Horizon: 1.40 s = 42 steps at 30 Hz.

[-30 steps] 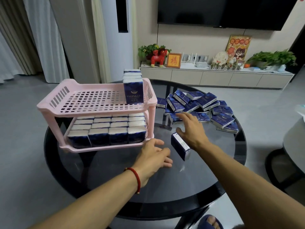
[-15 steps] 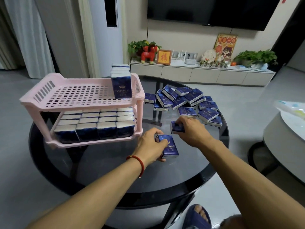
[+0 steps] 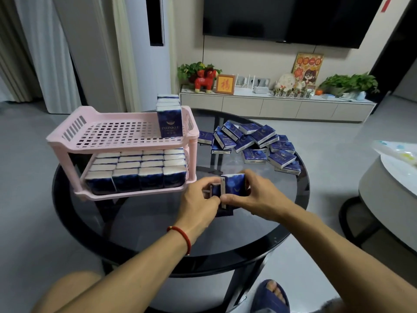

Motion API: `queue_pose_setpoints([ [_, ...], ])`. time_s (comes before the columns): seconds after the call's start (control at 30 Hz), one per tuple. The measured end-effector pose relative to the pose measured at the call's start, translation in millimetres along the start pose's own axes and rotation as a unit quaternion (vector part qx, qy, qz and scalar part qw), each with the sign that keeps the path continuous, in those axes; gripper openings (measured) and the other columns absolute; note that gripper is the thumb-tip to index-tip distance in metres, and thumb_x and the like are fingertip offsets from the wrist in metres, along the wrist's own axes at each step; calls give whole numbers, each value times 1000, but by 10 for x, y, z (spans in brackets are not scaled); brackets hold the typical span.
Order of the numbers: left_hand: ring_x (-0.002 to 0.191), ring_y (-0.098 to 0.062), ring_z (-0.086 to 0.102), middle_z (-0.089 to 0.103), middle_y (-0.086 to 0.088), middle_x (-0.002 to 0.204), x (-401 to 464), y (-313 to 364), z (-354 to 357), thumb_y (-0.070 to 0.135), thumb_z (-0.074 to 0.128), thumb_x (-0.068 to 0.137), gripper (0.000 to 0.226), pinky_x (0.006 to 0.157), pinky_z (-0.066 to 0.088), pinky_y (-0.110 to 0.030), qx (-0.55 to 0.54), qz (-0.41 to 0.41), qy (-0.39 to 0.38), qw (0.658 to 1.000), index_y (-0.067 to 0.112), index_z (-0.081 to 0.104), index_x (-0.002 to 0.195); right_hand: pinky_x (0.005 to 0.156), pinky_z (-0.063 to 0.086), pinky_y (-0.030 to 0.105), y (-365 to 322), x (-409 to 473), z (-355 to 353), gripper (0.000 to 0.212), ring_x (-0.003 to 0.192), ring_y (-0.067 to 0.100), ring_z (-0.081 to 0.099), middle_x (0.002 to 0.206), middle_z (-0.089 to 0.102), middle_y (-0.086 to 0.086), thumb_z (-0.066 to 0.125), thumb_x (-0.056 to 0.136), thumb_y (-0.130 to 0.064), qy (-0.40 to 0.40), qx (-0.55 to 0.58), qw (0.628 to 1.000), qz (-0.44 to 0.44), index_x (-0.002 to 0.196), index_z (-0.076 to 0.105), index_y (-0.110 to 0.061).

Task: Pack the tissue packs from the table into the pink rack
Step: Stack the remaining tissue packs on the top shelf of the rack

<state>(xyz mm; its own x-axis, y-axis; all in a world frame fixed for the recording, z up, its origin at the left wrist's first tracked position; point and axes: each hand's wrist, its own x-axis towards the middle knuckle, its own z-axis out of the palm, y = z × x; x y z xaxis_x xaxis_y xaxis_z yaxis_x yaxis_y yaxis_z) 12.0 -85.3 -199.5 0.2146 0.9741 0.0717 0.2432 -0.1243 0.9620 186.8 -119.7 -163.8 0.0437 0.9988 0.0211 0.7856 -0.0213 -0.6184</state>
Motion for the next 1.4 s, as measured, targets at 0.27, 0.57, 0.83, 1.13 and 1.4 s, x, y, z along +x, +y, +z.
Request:
queue_pose_setpoints([
  [0.27, 111, -10, 66, 65, 4, 123, -92, -41, -150, 42, 74, 72, 53, 95, 58, -34, 54, 63, -46, 996, 44, 59, 123, 57, 54, 23, 33, 25, 235, 70, 70, 6, 63, 100, 66, -3, 88, 71, -49, 15, 6, 996, -82, 121, 48, -20],
  [0.57, 121, -10, 64, 62, 5, 133, -24, -167, -304, 29, 80, 73, 67, 103, 56, -39, 69, 44, -103, 991, 43, 53, 132, 78, 59, 28, 78, -1, 83, 55, 87, 14, 68, 117, 55, -19, 77, 90, -30, -40, 26, 992, -117, 137, 50, -28],
  [0.83, 115, -6, 67, 71, 11, 122, -18, -38, -399, 29, 81, 73, 57, 101, 57, -37, 75, 80, -85, 990, 43, 61, 125, 76, 61, 38, 0, 14, 2, 43, 88, 11, 71, 111, 68, -14, 80, 85, -38, -23, 94, 989, -110, 121, 61, -27],
  [1.13, 124, -6, 62, 67, 12, 129, -134, 356, -833, 12, 77, 83, 64, 96, 55, -21, 25, 175, -20, 984, 37, 55, 138, 88, 58, 40, -588, 31, -104, 46, 106, 12, 67, 113, 72, -11, 80, 81, -33, 11, 217, 961, -174, 122, 63, -24],
  [1.4, 124, -13, 63, 66, 7, 130, -43, 514, -1232, 19, 70, 85, 56, 99, 53, -27, -68, 245, 138, 957, 27, 54, 138, 88, 59, 34, -1193, 448, -322, 46, 104, 9, 67, 111, 71, -10, 83, 81, -31, 96, 214, 942, -241, 122, 63, -24],
])
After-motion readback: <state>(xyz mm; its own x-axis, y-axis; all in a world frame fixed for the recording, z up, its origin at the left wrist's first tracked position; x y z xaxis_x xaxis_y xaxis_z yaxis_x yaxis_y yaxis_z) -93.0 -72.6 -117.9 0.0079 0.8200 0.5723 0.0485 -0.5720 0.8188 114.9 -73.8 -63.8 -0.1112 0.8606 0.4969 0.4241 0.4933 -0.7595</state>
